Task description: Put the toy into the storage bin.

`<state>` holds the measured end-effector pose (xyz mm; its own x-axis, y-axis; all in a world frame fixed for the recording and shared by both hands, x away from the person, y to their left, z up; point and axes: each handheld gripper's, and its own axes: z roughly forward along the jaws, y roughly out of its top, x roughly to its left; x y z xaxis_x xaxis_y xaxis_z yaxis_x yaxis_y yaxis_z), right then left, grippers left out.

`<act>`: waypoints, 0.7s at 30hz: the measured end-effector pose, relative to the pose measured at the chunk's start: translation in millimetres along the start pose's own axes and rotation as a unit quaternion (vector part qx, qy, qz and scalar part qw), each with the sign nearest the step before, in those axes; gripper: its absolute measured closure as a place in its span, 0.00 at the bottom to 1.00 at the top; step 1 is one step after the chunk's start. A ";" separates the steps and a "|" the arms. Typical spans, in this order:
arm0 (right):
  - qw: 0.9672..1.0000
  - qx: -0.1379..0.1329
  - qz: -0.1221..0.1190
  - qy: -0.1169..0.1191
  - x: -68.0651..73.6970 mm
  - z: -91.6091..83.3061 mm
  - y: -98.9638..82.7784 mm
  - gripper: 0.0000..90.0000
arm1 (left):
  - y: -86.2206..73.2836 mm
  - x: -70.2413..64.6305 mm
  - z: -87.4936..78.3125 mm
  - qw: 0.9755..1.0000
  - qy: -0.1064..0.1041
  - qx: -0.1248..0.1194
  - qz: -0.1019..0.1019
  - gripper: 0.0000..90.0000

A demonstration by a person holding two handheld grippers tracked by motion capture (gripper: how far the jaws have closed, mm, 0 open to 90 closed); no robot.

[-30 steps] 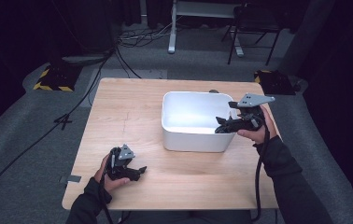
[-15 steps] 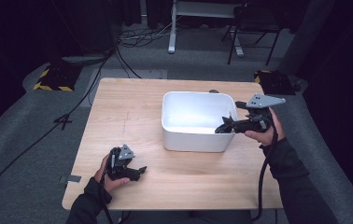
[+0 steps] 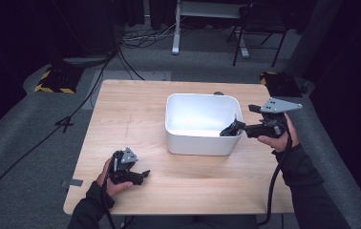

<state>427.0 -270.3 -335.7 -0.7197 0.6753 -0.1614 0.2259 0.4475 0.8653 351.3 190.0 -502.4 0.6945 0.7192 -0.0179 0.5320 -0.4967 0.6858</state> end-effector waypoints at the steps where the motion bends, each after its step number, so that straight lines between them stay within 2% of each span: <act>1: 1.000 -0.002 0.003 -0.001 -0.1 -1.4 -0.8 0.22 | 0.0 0.0 0.0 1.000 0.000 0.000 0.000 0.18; 7: 1.000 -0.001 0.000 -0.012 -3.3 -8.2 -7.8 0.22 | 0.0 0.1 0.0 1.000 -0.001 0.000 0.000 0.18; 21: 1.000 -0.006 0.012 -0.018 -5.9 -25.4 -24.3 0.23 | 0.0 0.1 0.1 1.000 -0.001 0.000 0.000 0.18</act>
<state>409.1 -300.0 -343.7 -0.6908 0.7057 -0.1575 0.2346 0.4248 0.8744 351.4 190.0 -502.4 0.6949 0.7188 -0.0191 0.5324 -0.4966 0.6855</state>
